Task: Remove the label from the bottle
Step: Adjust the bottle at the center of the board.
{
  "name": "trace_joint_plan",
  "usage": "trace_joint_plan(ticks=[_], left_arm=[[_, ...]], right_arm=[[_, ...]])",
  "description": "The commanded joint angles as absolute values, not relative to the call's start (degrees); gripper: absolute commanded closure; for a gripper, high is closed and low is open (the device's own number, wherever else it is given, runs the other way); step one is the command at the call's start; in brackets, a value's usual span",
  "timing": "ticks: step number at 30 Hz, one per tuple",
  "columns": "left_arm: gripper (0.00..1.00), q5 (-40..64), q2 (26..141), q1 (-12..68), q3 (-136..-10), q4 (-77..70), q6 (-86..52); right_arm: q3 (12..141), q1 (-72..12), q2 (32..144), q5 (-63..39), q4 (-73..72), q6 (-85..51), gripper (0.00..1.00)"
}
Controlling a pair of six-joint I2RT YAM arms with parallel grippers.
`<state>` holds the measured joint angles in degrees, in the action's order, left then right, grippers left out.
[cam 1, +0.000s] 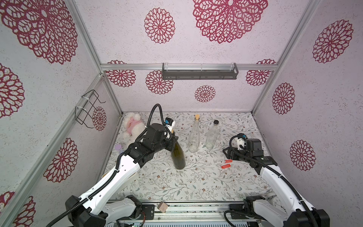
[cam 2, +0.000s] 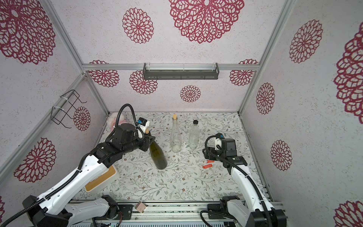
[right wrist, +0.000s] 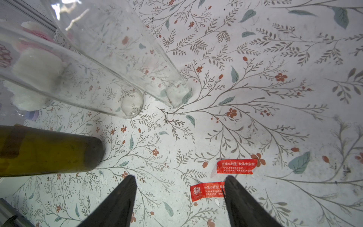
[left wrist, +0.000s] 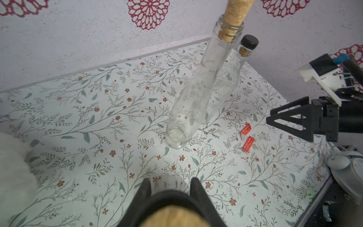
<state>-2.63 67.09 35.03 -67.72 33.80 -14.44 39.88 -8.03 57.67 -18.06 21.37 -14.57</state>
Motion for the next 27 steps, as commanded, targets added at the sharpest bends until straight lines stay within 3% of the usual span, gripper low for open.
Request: trace_joint_plan(ticks=[1, 7, 13, 27], left_arm=[[0.86, -14.86, 64.77, 37.04, -72.22, 34.18, -18.35], [0.86, -32.9, 65.21, 43.64, -75.61, 38.44, -24.07], [0.87, -43.87, 65.43, 49.76, -75.94, 39.06, -31.87], [0.87, -47.18, 71.71, 54.52, -74.21, 34.45, -40.5]], right_arm=[[43.25, -9.46, 57.68, -18.2, 22.5, -13.57, 0.26], [44.65, -12.7, 58.24, -17.78, 22.04, -13.3, 0.26], [45.15, -14.84, 57.85, -16.88, 22.15, -13.11, 0.26], [45.28, -15.28, 56.95, -16.17, 23.09, -12.4, 0.26]])
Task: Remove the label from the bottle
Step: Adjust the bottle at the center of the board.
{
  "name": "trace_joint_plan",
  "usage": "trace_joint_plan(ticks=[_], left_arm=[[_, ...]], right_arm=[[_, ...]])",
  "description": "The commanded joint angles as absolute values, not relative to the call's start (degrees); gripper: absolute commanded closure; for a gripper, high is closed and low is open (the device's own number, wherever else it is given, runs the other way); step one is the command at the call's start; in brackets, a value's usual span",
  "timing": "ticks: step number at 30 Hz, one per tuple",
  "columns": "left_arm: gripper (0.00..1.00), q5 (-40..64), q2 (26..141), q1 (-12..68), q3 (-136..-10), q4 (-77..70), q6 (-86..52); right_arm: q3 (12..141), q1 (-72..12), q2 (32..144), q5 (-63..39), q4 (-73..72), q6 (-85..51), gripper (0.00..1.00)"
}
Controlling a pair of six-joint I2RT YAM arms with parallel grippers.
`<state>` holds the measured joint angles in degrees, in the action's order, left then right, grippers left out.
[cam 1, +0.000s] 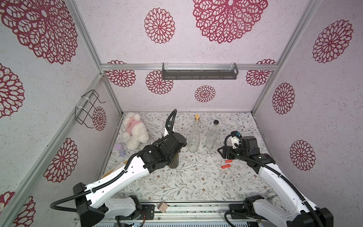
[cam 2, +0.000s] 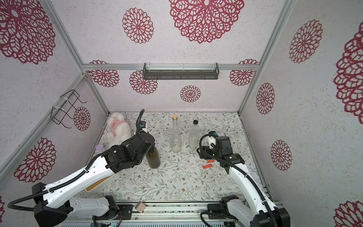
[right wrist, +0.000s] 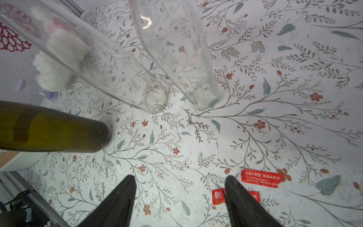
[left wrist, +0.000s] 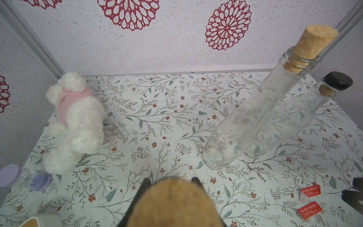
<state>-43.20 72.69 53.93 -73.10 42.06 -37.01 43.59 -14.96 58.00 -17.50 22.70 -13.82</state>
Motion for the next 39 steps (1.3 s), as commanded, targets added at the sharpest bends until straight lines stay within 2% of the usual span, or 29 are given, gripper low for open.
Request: trace_joint_plan(ticks=[1, 6, 18, 29, 39], left_arm=[[0.87, -46.69, 71.88, 54.72, -73.97, 34.07, -40.84], [0.86, -47.81, 72.17, 55.28, -72.88, 33.33, -41.3], [0.73, -47.58, 72.86, 55.29, -71.45, 31.73, -41.4], [0.67, -46.86, 73.2, 55.28, -70.56, 31.03, -41.25], [0.54, -46.01, 74.44, 55.28, -70.75, 30.94, -41.44]], right_arm=[[45.46, -15.27, 57.03, -16.17, 23.24, -12.39, 0.26], [46.17, -15.29, 57.82, -15.82, 23.55, -12.29, 0.25], [45.53, -15.38, 58.01, -15.82, 22.41, -13.27, 0.26], [44.8, -15.38, 57.51, -15.11, 22.9, -13.45, 0.26], [45.12, -15.33, 57.58, -15.08, 23.2, -13.45, 0.25]])
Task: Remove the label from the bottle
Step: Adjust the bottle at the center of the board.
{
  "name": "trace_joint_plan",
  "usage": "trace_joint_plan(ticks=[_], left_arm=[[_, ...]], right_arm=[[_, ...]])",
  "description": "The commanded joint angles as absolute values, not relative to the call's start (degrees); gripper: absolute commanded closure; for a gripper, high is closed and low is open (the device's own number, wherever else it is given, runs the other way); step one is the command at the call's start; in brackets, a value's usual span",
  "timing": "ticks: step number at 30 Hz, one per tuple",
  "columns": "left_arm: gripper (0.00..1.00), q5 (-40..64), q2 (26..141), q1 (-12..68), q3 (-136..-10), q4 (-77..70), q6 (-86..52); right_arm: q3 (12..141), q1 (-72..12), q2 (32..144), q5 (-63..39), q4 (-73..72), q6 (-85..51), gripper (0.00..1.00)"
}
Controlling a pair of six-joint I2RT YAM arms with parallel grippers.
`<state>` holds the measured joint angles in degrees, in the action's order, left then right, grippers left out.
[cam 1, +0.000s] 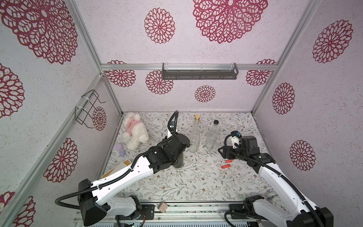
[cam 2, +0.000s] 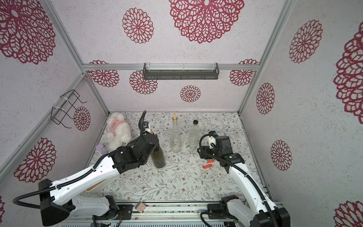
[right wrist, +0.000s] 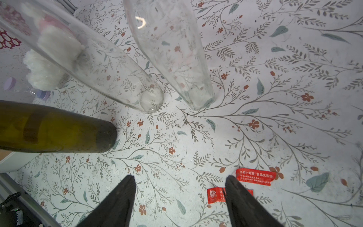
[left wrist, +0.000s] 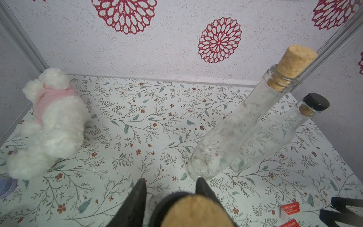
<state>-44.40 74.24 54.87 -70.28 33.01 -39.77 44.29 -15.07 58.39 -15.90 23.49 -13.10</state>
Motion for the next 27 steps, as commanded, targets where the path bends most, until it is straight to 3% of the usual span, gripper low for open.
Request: trace_joint_plan(ticks=[1, 7, 12, 27], left_arm=[[0.51, -45.73, 74.44, 55.32, -70.83, 30.94, -41.4], [0.21, -43.75, 73.89, 55.24, -71.1, 31.41, -39.72], [0.04, -36.46, 71.49, 54.43, -71.72, 31.42, -32.36], [0.0, 3.49, 60.68, 43.18, -68.4, 35.03, -13.56]], right_arm=[[45.23, -15.38, 57.58, -15.19, 23.2, -13.46, 0.25], [46.11, -15.37, 56.95, -15.21, 24.29, -13.29, 0.23], [47.02, -15.38, 57.16, -16.11, 25.64, -12.97, 0.21], [46.29, -15.35, 55.24, -15.74, 25.99, -15.3, 0.2]])
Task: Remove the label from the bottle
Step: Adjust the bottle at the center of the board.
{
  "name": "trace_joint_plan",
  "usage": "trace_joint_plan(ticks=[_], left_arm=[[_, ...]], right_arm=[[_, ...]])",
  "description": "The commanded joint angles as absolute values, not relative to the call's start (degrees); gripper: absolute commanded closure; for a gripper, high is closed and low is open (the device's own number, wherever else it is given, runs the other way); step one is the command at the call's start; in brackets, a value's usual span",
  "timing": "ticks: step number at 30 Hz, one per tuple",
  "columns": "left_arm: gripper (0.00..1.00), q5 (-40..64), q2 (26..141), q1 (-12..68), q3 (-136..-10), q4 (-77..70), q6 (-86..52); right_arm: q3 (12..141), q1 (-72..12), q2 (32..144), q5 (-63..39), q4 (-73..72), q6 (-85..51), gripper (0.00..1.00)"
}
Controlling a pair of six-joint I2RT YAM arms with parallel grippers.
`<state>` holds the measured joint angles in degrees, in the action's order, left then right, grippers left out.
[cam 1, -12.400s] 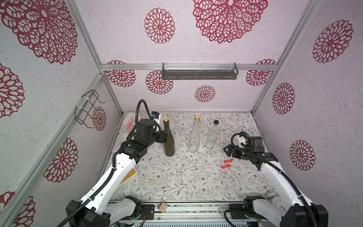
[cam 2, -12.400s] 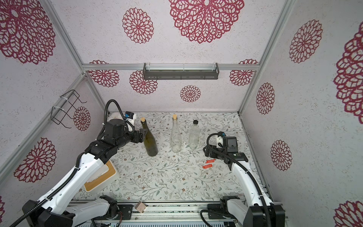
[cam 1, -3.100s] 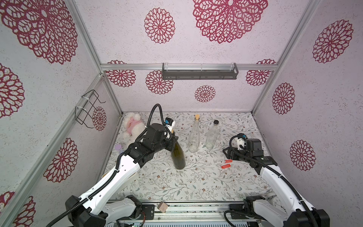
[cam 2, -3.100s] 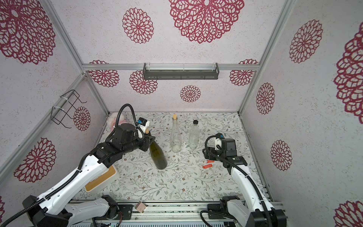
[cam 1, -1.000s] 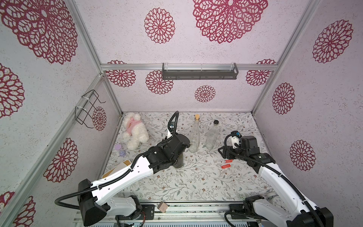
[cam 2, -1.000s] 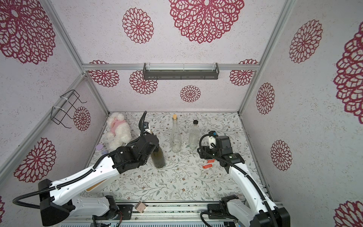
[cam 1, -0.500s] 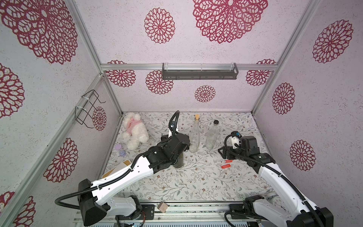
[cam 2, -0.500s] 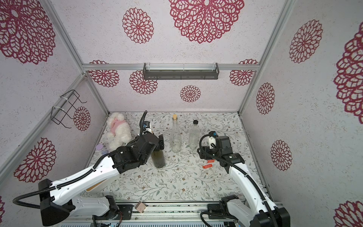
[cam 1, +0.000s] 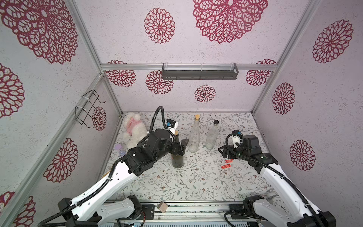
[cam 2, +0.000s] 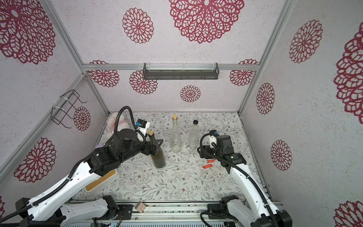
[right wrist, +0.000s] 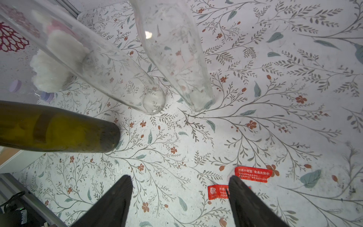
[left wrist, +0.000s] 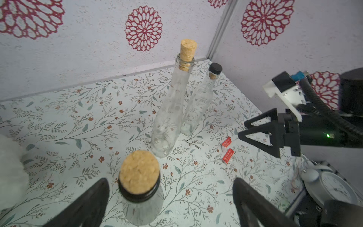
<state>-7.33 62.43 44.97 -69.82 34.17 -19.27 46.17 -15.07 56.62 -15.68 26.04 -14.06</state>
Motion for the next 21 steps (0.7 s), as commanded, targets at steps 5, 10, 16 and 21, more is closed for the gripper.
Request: trace_joint_plan(ticks=[5, 10, 16, 21], left_arm=[[0.01, 11.71, 58.53, 37.11, -65.4, 33.95, -11.11], [0.05, 17.47, 58.32, 32.19, -63.37, 31.25, -10.08], [0.14, 21.19, 60.75, 30.19, -62.98, 28.86, -9.17], [0.24, 23.08, 62.58, 28.62, -63.0, 27.17, -8.44]], right_arm=[[47.32, -15.36, 55.43, -15.29, 27.39, -14.63, 0.2], [48.22, -15.33, 55.98, -15.06, 27.78, -14.41, 0.2], [47.93, -15.36, 57.15, -15.1, 26.81, -14.82, 0.2], [47.56, -15.38, 57.65, -14.8, 26.3, -14.98, 0.21]])
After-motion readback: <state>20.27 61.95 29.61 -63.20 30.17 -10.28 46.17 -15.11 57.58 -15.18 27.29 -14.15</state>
